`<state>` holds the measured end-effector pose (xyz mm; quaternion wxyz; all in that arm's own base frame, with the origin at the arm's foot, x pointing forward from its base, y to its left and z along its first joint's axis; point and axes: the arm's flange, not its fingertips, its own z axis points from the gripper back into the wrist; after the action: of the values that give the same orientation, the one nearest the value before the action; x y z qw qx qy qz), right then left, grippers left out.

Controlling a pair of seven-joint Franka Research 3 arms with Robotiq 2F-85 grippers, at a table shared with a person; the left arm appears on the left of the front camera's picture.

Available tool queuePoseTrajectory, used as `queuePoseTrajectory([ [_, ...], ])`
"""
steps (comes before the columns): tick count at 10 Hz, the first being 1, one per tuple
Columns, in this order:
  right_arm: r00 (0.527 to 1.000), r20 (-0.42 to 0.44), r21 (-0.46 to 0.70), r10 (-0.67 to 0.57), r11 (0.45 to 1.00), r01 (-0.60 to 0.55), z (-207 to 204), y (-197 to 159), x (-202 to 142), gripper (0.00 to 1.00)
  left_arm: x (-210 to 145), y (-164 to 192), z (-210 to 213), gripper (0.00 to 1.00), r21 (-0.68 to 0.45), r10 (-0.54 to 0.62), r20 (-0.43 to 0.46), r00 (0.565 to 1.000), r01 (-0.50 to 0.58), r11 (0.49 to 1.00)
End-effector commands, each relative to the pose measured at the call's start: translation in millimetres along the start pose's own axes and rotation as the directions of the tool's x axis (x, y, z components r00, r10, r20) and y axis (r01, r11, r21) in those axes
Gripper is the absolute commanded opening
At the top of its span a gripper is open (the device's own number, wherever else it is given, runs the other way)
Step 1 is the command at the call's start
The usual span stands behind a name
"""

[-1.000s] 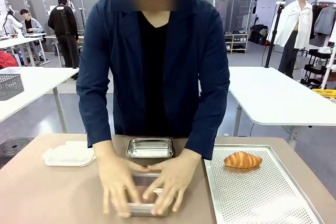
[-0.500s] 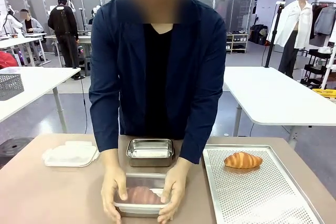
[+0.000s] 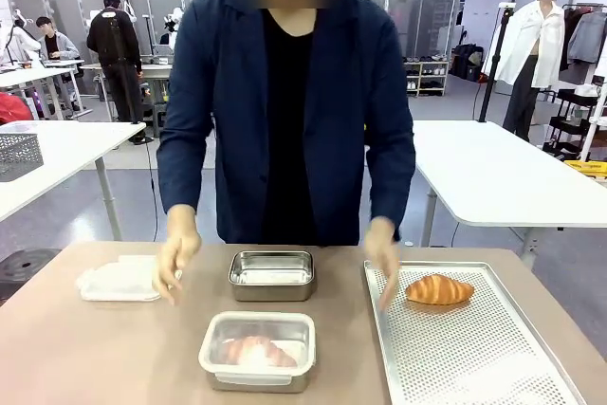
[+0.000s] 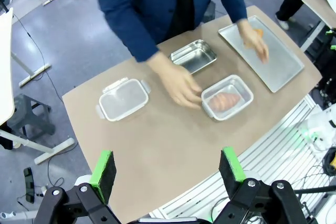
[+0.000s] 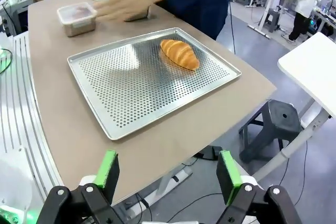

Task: Place the bread into the airtight container.
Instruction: Pick up a Butter Roll and place it into an empty Airtight Container.

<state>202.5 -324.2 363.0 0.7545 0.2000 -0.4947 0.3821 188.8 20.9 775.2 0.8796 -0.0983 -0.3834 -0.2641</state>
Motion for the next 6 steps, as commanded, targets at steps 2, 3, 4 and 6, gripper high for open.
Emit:
queuePoseTrajectory([
  [2, 1.000, 0.013, -0.008, -0.002, 1.000, 0.002, -1.2, 1.3, 2.9, 0.94, 1.7, 0.0, 0.0, 1.00, 0.000, -0.003, 0.004, 1.000, 0.003, 1.000],
  [3, 1.000, 0.013, -0.008, -0.002, 1.000, 0.002, -1.2, 1.3, 2.9, 0.94, 1.7, 0.0, 0.0, 1.00, 0.000, -0.003, 0.004, 1.000, 0.003, 1.000],
  [4, 1.000, 0.013, -0.008, -0.002, 1.000, 0.002, -1.2, 1.3, 2.9, 0.94, 1.7, 0.0, 0.0, 1.00, 0.000, -0.003, 0.004, 1.000, 0.003, 1.000],
  [6, 1.000, 0.013, -0.008, -0.002, 1.000, 0.002, -1.2, 1.3, 2.9, 0.94, 1.7, 0.0, 0.0, 1.00, 0.000, -0.003, 0.004, 1.000, 0.003, 1.000],
])
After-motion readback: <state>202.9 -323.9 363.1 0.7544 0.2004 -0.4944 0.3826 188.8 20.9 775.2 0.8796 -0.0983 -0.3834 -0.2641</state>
